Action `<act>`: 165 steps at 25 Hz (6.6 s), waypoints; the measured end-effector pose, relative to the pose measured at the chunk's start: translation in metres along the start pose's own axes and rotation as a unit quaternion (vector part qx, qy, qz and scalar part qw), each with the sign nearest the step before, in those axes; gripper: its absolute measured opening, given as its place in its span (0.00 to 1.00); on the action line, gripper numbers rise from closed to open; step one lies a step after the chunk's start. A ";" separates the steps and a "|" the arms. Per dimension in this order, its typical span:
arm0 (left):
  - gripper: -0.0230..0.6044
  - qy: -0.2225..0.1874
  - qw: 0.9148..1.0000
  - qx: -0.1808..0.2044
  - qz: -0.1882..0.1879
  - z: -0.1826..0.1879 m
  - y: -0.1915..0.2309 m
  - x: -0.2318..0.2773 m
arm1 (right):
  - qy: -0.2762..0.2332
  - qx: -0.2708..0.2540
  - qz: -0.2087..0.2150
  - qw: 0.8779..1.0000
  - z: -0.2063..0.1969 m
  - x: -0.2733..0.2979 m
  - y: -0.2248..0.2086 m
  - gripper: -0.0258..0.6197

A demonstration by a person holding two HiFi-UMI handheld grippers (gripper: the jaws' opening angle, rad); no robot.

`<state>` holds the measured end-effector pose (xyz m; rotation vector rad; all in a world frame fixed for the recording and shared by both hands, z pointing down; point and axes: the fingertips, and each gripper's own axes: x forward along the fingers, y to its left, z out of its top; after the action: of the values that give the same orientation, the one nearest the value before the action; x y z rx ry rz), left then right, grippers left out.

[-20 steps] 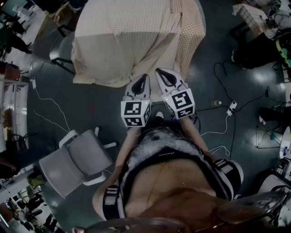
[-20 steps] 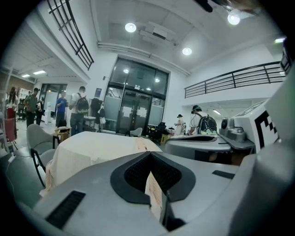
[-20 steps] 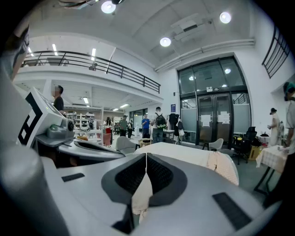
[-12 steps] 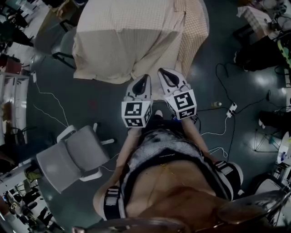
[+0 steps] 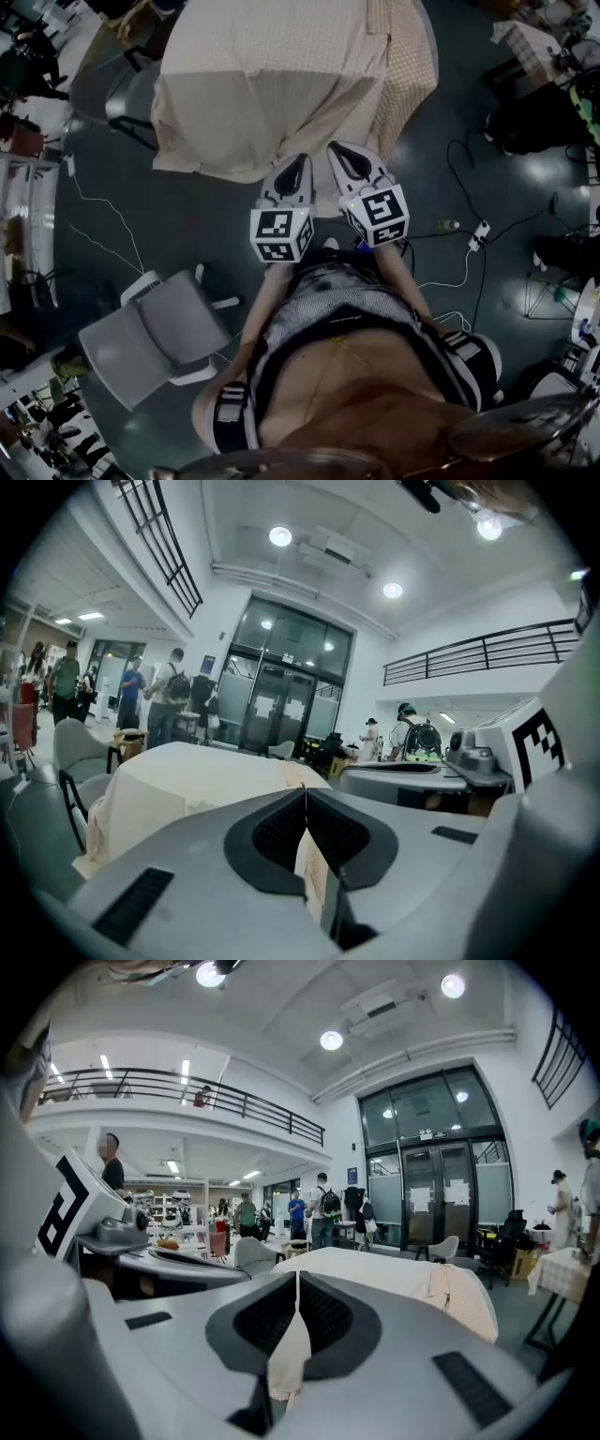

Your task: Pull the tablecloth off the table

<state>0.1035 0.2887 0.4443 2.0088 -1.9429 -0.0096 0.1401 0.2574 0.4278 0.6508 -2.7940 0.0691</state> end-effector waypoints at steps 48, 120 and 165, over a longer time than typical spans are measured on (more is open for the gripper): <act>0.05 0.025 0.996 -0.016 -0.080 0.058 0.165 0.114 | 0.025 0.016 -0.076 0.997 0.039 0.192 -0.037 0.14; 0.05 0.078 0.972 0.034 -0.221 0.155 0.210 0.486 | 0.047 0.056 -0.183 0.980 0.083 0.405 -0.342 0.14; 0.05 0.201 0.972 0.026 -0.123 0.059 0.255 0.544 | 0.238 0.032 -0.066 0.968 -0.049 0.465 -0.373 0.14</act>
<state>-0.1238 -0.2539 0.5779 2.0778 -1.4534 0.3626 -0.0844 -0.2706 0.5964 0.7246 -2.2898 0.2556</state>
